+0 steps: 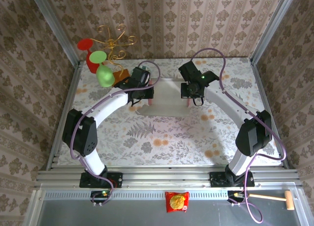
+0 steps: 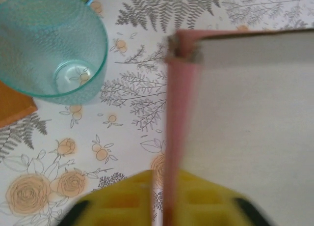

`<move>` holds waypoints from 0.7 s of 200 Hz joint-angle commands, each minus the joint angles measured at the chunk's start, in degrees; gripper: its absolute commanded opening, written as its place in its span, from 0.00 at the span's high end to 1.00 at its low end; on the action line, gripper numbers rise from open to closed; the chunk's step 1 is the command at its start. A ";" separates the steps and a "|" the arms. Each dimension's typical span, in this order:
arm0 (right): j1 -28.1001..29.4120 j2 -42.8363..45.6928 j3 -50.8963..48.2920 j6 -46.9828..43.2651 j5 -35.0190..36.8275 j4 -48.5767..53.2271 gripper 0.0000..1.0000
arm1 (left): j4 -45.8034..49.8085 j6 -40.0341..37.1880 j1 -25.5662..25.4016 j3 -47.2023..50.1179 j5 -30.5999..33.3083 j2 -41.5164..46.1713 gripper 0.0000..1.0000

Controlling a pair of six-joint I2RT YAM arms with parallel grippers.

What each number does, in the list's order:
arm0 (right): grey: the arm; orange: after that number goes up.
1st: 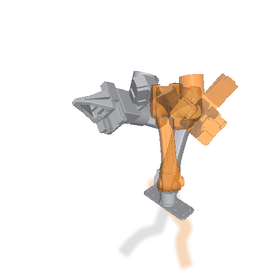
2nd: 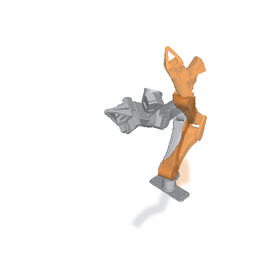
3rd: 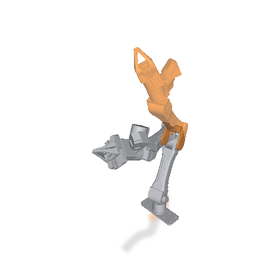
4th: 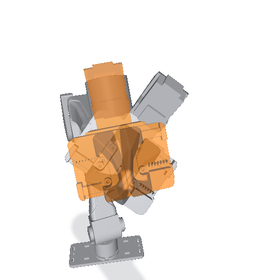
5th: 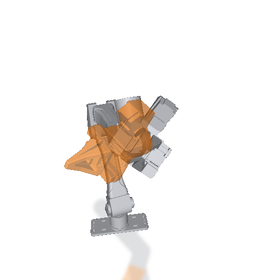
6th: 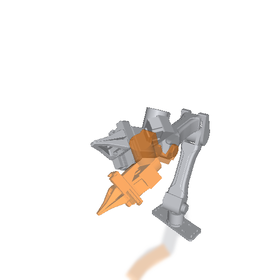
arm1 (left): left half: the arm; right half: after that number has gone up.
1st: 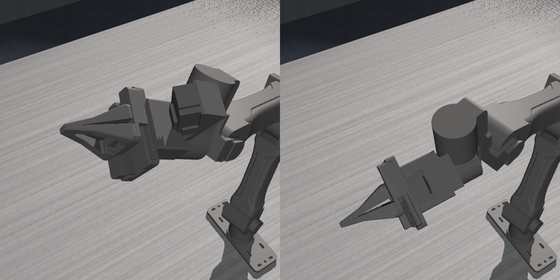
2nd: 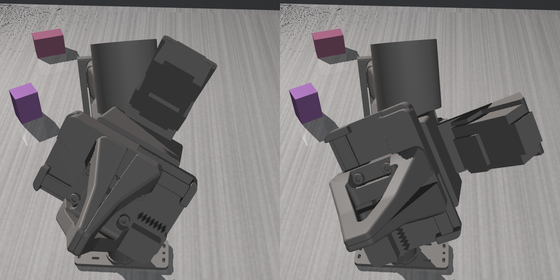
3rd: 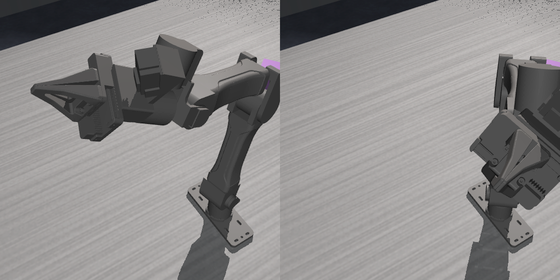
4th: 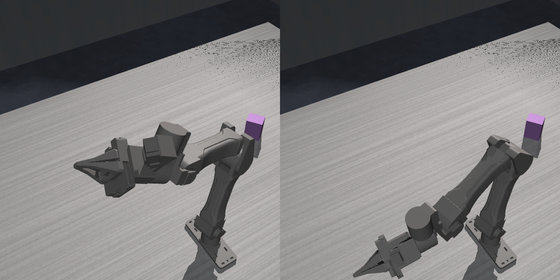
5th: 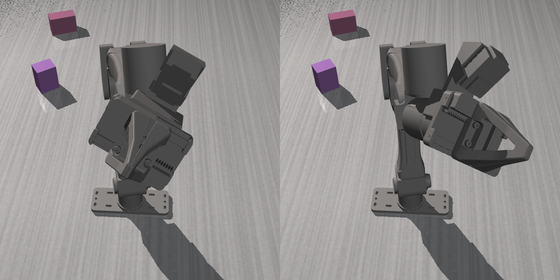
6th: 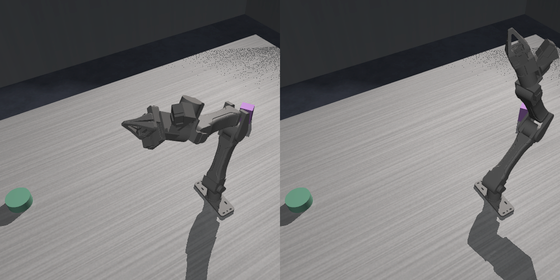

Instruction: Fold the paper box

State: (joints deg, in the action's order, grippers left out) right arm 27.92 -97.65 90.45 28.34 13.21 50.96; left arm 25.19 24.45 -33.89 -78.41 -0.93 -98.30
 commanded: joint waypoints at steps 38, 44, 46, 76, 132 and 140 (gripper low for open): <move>0.50 -0.45 1.39 -0.78 12.41 7.66 1.00 | 6.10 -1.09 -2.52 -6.09 9.88 0.13 1.00; 0.80 -0.67 1.56 -0.78 14.11 8.35 1.00 | 6.39 -1.08 -2.74 -6.44 10.30 0.13 1.00; 0.88 -0.78 1.70 -0.68 14.76 8.60 1.00 | 6.48 -1.16 -2.82 -6.59 10.37 0.13 1.00; 2.55 -2.46 3.76 0.69 22.64 12.25 1.00 | 6.93 -0.98 -3.53 -7.67 11.30 0.12 1.00; 2.60 -0.85 2.20 1.55 18.43 8.85 1.00 | 11.71 1.63 -3.46 -12.53 10.28 -0.84 0.67; 2.37 -0.46 1.61 1.84 17.89 8.31 1.00 | 14.04 2.80 -3.34 -14.34 10.74 -0.76 0.62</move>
State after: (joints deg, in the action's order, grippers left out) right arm 31.00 -99.29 93.03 28.93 28.73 56.88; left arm 33.23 24.73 -38.11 -87.31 6.70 -98.78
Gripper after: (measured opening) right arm 0.065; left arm 0.313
